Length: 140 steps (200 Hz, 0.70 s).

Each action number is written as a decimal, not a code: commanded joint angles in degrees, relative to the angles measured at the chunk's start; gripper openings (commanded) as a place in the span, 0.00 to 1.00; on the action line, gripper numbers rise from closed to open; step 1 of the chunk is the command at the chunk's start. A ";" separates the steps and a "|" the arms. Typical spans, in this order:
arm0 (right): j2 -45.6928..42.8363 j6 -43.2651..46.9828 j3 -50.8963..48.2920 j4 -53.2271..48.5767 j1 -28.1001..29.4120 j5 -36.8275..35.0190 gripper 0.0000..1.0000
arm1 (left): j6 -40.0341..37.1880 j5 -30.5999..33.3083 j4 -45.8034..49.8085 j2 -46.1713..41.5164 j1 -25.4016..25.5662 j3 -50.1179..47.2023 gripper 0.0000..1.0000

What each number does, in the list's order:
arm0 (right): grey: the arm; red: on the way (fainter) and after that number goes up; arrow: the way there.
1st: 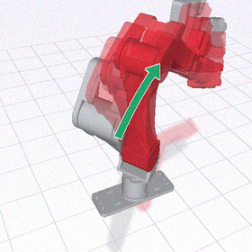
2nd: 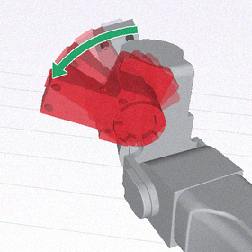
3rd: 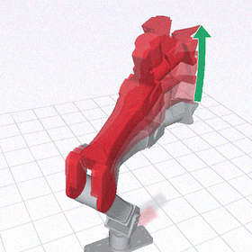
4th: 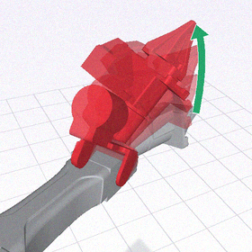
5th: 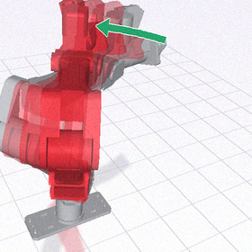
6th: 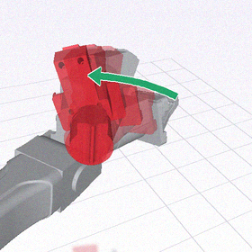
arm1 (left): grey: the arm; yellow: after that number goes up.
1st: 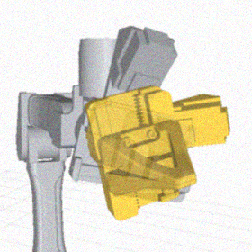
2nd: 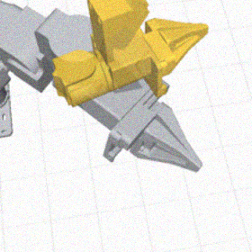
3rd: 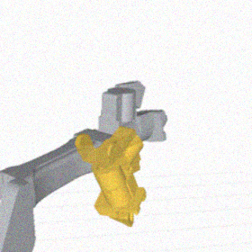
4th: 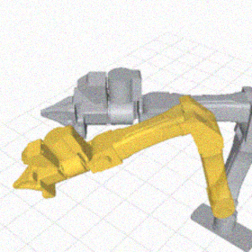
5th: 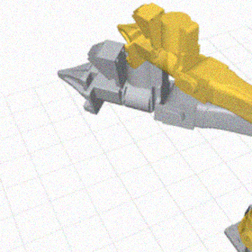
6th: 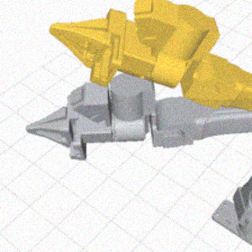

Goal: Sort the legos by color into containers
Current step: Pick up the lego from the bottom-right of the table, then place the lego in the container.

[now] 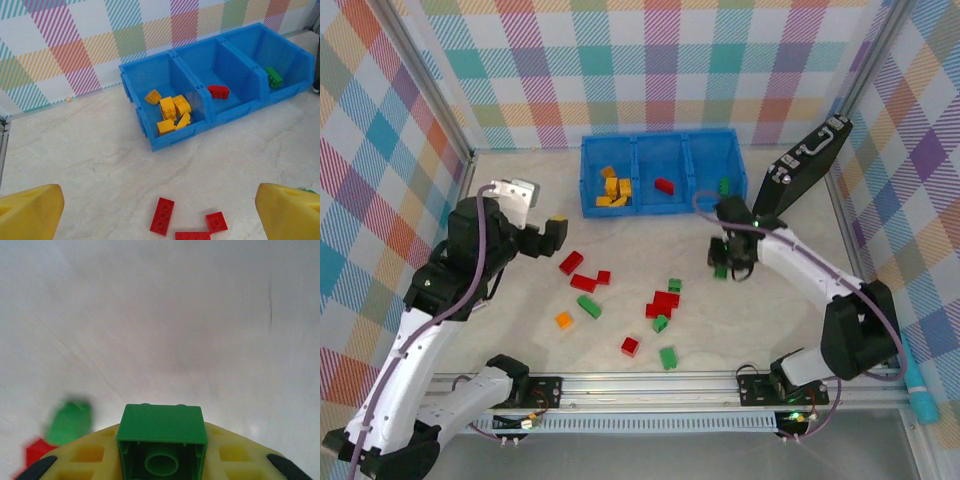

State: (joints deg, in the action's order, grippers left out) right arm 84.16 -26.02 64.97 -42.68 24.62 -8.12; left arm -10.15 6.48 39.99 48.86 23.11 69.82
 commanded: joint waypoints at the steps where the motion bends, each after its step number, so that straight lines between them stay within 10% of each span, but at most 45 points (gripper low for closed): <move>1: 5.51 12.08 10.41 1.61 -2.29 -5.55 0.27 | -1.83 -0.40 -2.59 -1.68 0.23 -0.78 0.99; 140: 43.63 16.54 48.43 6.45 -8.16 -11.12 0.47 | -2.41 -1.18 2.97 0.49 0.62 6.15 1.00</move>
State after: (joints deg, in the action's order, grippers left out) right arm 126.26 -10.04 108.99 -36.05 16.64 -19.53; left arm -11.70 6.46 40.88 49.19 23.18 74.02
